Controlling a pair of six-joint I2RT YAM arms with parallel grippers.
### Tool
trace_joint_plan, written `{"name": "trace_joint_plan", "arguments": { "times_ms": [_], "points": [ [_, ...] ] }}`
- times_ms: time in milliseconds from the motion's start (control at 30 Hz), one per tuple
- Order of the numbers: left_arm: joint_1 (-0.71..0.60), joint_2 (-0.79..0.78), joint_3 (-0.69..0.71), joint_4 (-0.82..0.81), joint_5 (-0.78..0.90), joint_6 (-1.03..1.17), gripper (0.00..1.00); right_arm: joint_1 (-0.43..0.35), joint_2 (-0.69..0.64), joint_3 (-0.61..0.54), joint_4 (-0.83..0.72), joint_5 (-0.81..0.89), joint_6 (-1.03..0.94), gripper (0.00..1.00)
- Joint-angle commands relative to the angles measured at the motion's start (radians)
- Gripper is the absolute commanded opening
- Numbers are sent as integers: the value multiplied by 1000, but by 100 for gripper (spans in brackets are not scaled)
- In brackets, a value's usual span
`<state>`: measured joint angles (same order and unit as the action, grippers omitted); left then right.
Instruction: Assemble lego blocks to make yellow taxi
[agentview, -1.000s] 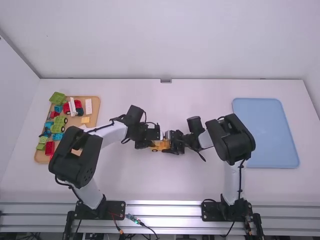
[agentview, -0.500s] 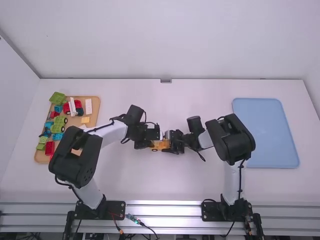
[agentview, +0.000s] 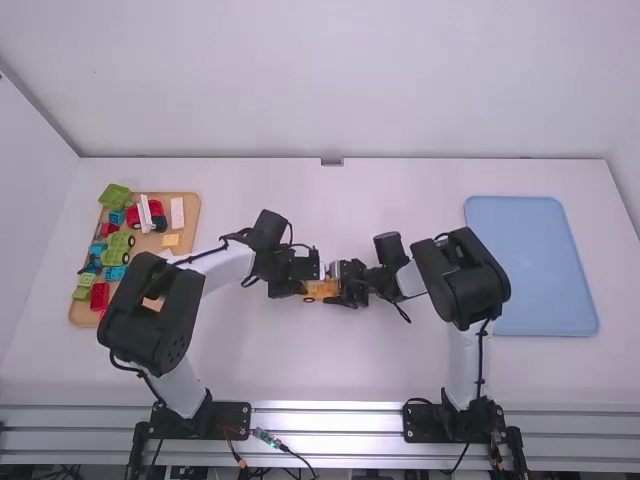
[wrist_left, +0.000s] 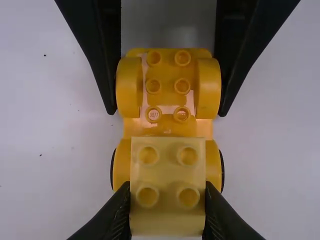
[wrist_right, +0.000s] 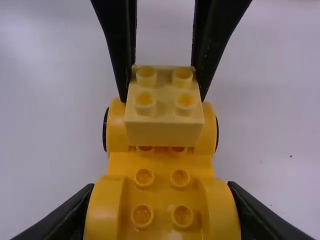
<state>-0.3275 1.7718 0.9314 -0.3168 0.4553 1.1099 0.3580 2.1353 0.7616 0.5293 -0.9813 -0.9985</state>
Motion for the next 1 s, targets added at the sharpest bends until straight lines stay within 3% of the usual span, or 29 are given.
{"name": "trace_joint_plan", "arguments": {
  "times_ms": [0, 267, 600, 767, 833, 900, 967],
  "points": [
    [-5, 14, 10, -14, 45, -3, 2, 2, 17, -10, -10, 117, -21, 52],
    [-6, 14, 10, -10, 56, -3, 8, 2, 17, -8, -18, 117, -20, 52],
    [-6, 14, 10, -9, 57, -3, 28, 2, 17, -10, -15, 117, -16, 52],
    [-6, 14, 10, -7, 56, -6, 31, 2, 17, -10, -15, 117, -16, 52],
    [-6, 14, 10, -7, 56, -5, 38, 2, 17, -10, -14, 117, -16, 52],
    [-6, 14, 10, -7, 56, -6, 52, 2, 17, -10, -14, 117, -16, 52],
    [-6, 14, 10, -7, 56, -6, 57, 2, 17, -10, -15, 117, -16, 52]
  ]
}}
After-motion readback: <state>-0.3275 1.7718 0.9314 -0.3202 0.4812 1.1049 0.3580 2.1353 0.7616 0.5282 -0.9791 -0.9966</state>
